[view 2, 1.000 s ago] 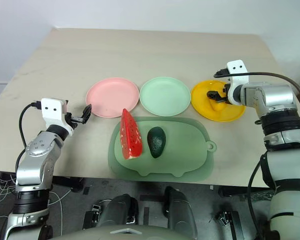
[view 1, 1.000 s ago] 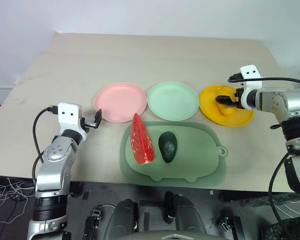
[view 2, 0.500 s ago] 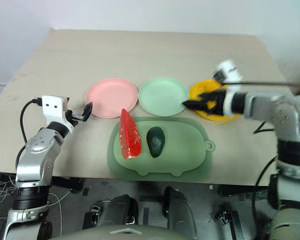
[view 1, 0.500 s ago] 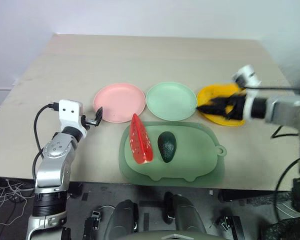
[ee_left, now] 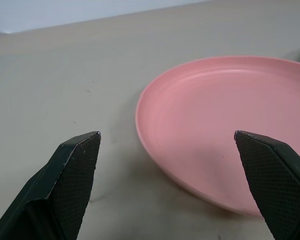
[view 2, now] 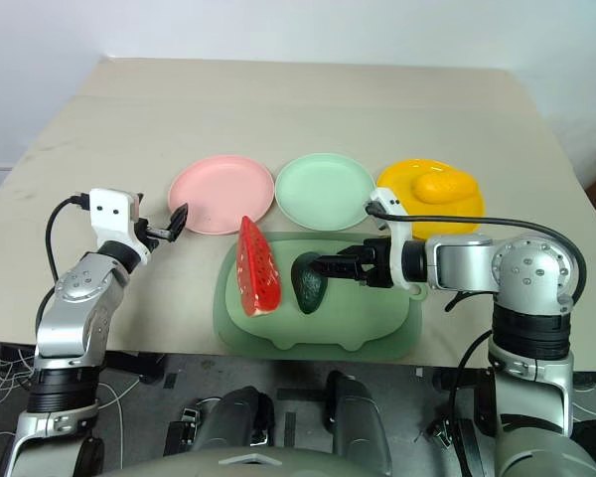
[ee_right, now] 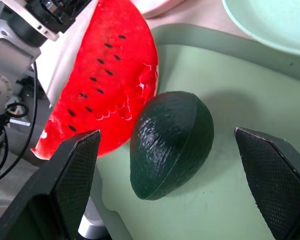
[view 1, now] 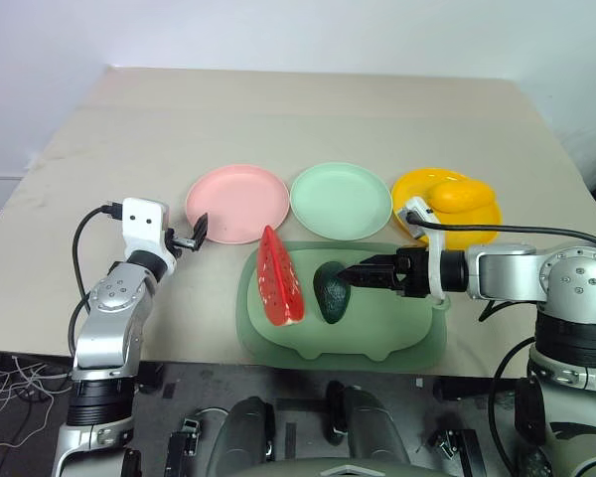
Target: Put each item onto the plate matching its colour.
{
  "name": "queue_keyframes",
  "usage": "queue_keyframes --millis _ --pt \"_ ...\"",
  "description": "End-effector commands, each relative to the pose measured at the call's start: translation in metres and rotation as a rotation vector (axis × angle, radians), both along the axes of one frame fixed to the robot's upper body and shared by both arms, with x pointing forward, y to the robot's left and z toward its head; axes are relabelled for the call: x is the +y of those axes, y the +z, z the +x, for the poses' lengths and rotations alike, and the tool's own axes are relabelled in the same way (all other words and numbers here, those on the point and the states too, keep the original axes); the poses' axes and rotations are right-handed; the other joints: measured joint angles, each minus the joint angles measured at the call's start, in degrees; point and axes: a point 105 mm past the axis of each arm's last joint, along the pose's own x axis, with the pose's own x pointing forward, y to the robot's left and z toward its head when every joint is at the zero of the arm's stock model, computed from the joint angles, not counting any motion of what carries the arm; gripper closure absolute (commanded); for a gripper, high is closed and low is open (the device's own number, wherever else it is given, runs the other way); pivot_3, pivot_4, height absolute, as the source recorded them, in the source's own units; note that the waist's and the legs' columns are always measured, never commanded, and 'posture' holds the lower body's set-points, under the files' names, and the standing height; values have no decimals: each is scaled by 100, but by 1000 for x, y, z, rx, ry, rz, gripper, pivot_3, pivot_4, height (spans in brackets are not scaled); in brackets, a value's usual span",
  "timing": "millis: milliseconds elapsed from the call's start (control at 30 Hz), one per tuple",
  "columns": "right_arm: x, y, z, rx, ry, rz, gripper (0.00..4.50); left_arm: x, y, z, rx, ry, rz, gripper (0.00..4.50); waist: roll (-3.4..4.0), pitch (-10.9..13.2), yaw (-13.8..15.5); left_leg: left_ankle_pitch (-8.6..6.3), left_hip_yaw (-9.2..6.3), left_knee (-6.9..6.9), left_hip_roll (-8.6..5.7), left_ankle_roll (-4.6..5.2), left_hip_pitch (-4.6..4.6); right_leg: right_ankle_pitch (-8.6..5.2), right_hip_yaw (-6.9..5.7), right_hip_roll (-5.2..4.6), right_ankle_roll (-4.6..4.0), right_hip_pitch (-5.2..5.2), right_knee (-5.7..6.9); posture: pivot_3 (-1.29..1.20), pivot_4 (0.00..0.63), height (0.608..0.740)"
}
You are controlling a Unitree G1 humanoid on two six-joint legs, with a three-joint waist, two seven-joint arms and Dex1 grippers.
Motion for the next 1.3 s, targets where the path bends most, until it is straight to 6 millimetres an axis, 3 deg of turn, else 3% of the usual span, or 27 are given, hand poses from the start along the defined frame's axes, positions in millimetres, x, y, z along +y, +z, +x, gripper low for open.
queue_keyframes --millis 33,333,533,833,933,1000,1133,1233,1300 --pt "8 -3 -5 5 16 -10 11 1 13 -2 -53 4 23 0 0 0 3 0 0 0 0 0 0 0 0 0 0 0 0 0 150 740" --pt "18 -20 -1 21 -29 -83 11 -1 12 -2 -55 0 23 0 0 0 5 0 0 1 0 0 -1 0 0 -1 1 0 0 0 150 740" --pt "30 -22 4 12 -39 -89 11 -1 14 -1 -63 -2 23 0 0 0 2 0 -1 1 0 0 -1 0 0 -1 1 0 0 0 150 740" --pt "30 -27 9 -6 -67 -150 11 -1 14 -2 -61 0 23 0 0 -1 0 0 -1 0 0 1 -2 0 0 0 1 -1 -1 0 150 740" --pt "28 -27 10 -13 -71 -157 905 0 13 -3 -61 5 24 0 0 -1 4 0 -1 0 0 1 -2 0 0 -1 1 0 0 0 150 740" --pt "28 -22 10 -29 -65 -145 1422 1 13 -3 -59 6 24 0 0 -1 4 0 -1 0 0 1 -2 0 0 -1 1 0 -1 0 150 740" --pt "25 0 16 -103 -66 -115 1424 1 13 -4 -59 7 25 0 1 -1 1 0 -1 0 0 1 -3 0 0 -1 1 -1 -1 0 150 740" --pt "15 38 40 -222 -125 -105 1424 2 15 -6 -68 0 23 0 4 1 -11 0 1 1 0 1 -4 0 0 -1 1 -4 0 0 150 740" --pt "7 52 56 -278 -170 -135 1424 1 17 -7 -74 -14 18 0 4 1 -13 0 2 0 0 1 -4 0 1 1 0 -6 0 0 150 740"
